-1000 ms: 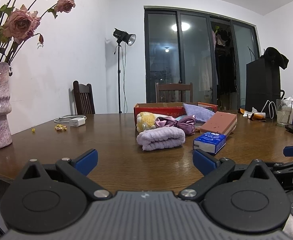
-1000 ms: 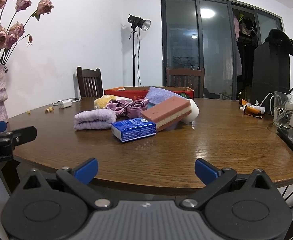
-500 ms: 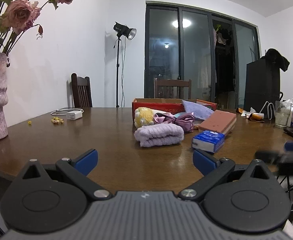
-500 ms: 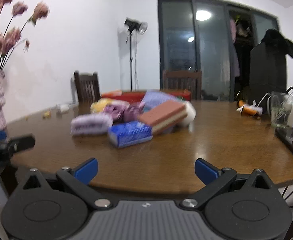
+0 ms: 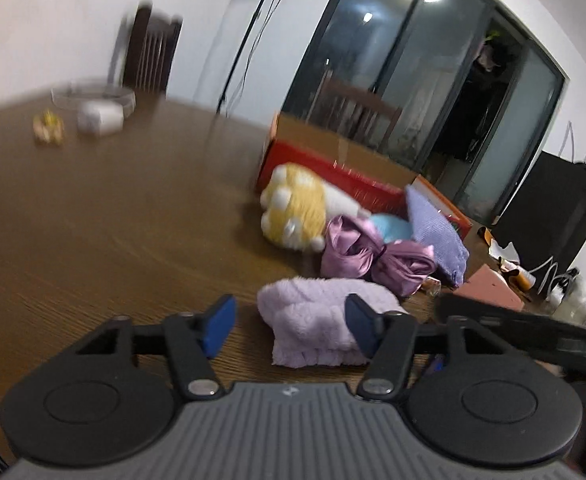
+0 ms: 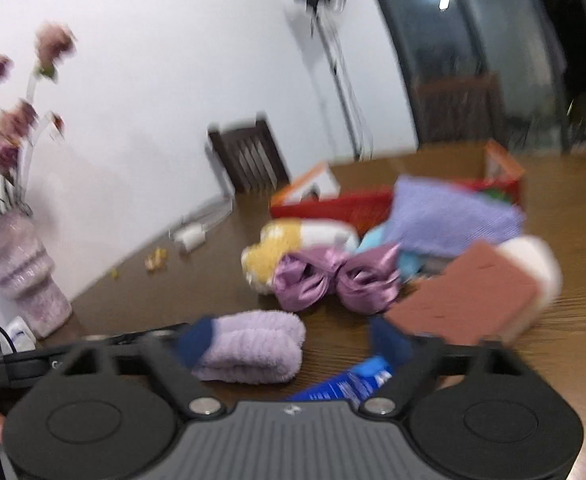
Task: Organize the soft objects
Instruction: 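Reach both tools to the lavender towel roll and close on it, then carry the towel roll with both tools into the cardboard box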
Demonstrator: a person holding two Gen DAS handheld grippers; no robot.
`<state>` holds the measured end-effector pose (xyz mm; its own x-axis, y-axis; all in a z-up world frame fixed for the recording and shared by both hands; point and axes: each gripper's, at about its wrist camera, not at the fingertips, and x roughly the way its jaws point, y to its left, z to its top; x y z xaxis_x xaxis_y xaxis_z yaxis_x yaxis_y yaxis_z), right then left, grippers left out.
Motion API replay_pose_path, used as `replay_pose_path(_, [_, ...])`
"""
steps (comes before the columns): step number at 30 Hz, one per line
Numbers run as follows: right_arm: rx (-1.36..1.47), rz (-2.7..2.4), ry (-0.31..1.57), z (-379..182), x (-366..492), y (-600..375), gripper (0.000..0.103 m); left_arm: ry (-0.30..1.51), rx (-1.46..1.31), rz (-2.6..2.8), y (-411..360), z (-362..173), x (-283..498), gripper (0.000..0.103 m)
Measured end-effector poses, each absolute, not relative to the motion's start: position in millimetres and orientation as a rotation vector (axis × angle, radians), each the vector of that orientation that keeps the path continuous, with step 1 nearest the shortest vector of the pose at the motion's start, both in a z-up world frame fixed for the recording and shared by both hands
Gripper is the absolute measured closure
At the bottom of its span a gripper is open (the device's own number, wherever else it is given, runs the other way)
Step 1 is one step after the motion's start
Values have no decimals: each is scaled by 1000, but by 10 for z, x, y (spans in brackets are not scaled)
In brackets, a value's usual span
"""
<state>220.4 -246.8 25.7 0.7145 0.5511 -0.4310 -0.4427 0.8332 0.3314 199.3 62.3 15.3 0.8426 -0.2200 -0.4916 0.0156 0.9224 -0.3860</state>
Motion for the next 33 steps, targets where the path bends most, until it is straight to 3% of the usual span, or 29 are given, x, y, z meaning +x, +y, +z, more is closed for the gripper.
replay_pose_path(2, [195, 568, 615, 157, 2458, -2293, 56, 590, -429, -147, 667, 78, 2081, 52])
replay_pose_path(7, [193, 636, 653, -5, 2611, -2133, 60, 612, -457, -205, 720, 35, 2194, 66])
replay_pose_path(9, [218, 681, 671, -40, 2685, -2133, 71, 622, -470, -215, 742, 36, 2220, 71])
replay_pose_path(12, [238, 713, 681, -40, 2736, -2139, 76, 615, -473, -234, 737, 69, 2236, 80])
replay_pose_path(19, [257, 739, 551, 374, 2892, -2226, 79, 505, -407, -315, 640, 683, 2607, 83])
replay_pose_path(25, [315, 686, 450, 938, 3884, -2393, 79, 456, -376, -368, 541, 1298, 3853, 83])
replay_pose_path(33, [341, 563, 617, 961, 5647, -2197, 79, 560, -417, -261, 466, 1057, 5483, 82])
